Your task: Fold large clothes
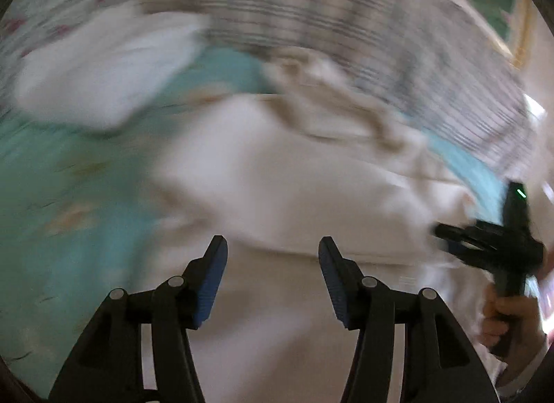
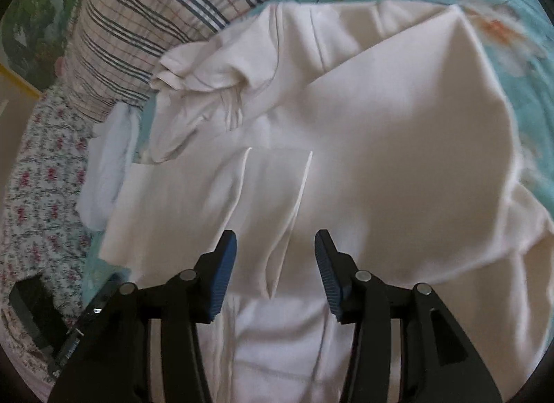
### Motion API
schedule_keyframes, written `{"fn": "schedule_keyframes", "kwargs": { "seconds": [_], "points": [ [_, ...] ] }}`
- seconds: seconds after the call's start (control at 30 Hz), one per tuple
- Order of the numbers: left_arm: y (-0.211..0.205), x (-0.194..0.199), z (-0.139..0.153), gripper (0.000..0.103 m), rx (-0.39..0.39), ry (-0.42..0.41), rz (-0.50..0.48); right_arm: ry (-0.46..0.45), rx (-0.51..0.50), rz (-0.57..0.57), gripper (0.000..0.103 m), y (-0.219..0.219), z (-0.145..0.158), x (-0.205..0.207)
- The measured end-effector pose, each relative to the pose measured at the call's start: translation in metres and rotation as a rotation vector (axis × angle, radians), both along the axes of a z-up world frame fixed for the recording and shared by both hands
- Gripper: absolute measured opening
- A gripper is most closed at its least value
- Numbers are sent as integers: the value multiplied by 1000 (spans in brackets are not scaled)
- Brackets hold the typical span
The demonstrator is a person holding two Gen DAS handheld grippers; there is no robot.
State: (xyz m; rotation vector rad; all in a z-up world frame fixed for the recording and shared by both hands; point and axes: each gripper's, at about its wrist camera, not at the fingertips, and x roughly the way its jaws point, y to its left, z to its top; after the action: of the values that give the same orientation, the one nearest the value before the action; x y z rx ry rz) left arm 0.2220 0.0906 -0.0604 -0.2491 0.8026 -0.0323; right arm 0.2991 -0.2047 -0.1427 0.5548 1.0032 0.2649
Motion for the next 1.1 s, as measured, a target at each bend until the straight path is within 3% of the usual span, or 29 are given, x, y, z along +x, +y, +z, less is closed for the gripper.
{"fn": "schedule_keyframes", "kwargs": {
  "seconds": [0.13, 0.17, 0.2, 0.23, 0.33, 0.47, 0.57, 0.7, 0.77, 0.9, 1.0, 1.07, 1.1],
  "points": [
    [46, 10, -25, 55, 0, 71, 84, 13, -3, 30, 48, 16, -8, 13],
    [54, 16, -30, 55, 3, 81, 102, 2, -6, 48, 42, 21, -6, 15],
    [58, 20, -33, 55, 2, 87, 110, 0, -8, 62, 15, 24, -4, 16],
    [61, 27, -37, 55, 0, 94, 114, -1, -8, 74, 5, 27, -2, 17],
    [65, 42, -41, 53, 5, 91, 138, -60, -38, 63, 5, 21, 19, 13],
    [61, 52, -42, 50, 42, 86, 145, -104, -96, -49, 5, -20, 42, 1],
    [57, 50, -44, 45, 72, 72, 167, -53, -93, -90, 5, -47, 29, 0],
    [66, 43, -44, 42, 19, 61, 212, -32, -131, -82, 5, -46, 16, 0],
    [64, 41, -44, 40, 12, 75, 192, -33, -170, -88, 5, -40, 12, 0],
    [55, 36, -43, 37, 70, 92, 120, -33, -201, -147, 5, -48, 8, -8],
    [71, 29, -32, 36, -99, 102, 67, 19, -127, -156, 12, -59, 0, -9],
    [86, 20, -13, 43, -222, 53, 29, -9, -126, -185, 15, -68, 8, -18],
    [92, 21, -6, 57, -254, 39, 16, -30, -139, -199, 16, -71, 14, -23]
  ]
}}
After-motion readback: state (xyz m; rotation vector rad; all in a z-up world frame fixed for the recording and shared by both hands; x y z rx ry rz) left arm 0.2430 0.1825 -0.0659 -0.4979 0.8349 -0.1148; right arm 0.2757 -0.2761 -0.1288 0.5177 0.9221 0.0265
